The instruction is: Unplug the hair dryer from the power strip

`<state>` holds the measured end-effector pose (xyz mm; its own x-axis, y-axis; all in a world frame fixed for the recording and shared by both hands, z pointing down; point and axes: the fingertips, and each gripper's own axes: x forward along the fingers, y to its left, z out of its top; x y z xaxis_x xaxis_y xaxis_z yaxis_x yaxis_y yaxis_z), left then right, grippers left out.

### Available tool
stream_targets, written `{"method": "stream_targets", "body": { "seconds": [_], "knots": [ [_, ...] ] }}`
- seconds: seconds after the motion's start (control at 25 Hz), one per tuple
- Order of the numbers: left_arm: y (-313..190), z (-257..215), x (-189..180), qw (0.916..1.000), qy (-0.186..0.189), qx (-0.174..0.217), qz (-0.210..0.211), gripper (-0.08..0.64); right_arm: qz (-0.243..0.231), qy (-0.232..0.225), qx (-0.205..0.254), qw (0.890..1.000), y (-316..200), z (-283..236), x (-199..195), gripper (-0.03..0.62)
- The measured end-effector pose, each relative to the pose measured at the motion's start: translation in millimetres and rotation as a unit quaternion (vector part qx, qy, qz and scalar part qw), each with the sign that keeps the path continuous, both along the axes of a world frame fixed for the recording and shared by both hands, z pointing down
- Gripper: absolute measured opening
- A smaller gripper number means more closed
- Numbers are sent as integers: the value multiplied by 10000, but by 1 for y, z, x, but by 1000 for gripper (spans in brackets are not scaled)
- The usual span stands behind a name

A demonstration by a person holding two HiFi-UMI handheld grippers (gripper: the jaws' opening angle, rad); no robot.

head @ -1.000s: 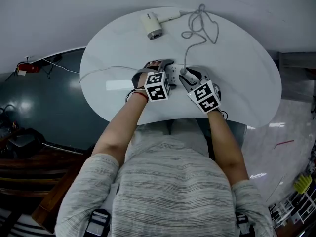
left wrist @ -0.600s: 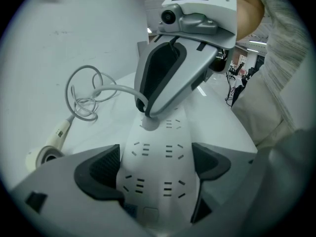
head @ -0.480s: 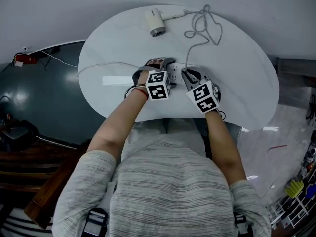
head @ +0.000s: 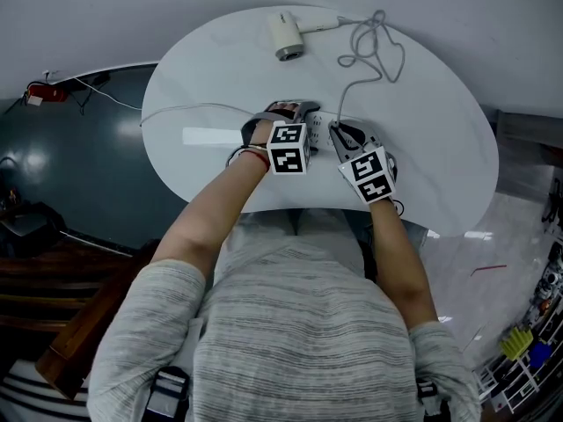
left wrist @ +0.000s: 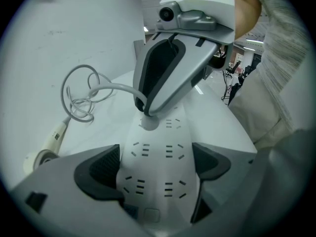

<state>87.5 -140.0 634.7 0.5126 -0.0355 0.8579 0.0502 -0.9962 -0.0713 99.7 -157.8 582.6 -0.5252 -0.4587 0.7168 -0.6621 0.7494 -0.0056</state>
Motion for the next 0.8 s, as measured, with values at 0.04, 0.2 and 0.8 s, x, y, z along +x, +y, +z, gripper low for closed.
{"method": "stream_targets", "body": {
  "seconds": [0.04, 0.2, 0.8],
  "knots": [
    [1, 0, 0, 10000, -18, -8, 23, 442, 23, -12, -33, 10000, 0, 0, 0, 52],
    [0, 4, 1, 9998, -148, 54, 104, 442, 324, -197, -171, 9991, -4, 0, 3, 52],
    [0, 12, 2, 9982, -516, -280, 127, 454, 52, 154, -30, 9999, 2, 0, 2, 52]
  ]
}}
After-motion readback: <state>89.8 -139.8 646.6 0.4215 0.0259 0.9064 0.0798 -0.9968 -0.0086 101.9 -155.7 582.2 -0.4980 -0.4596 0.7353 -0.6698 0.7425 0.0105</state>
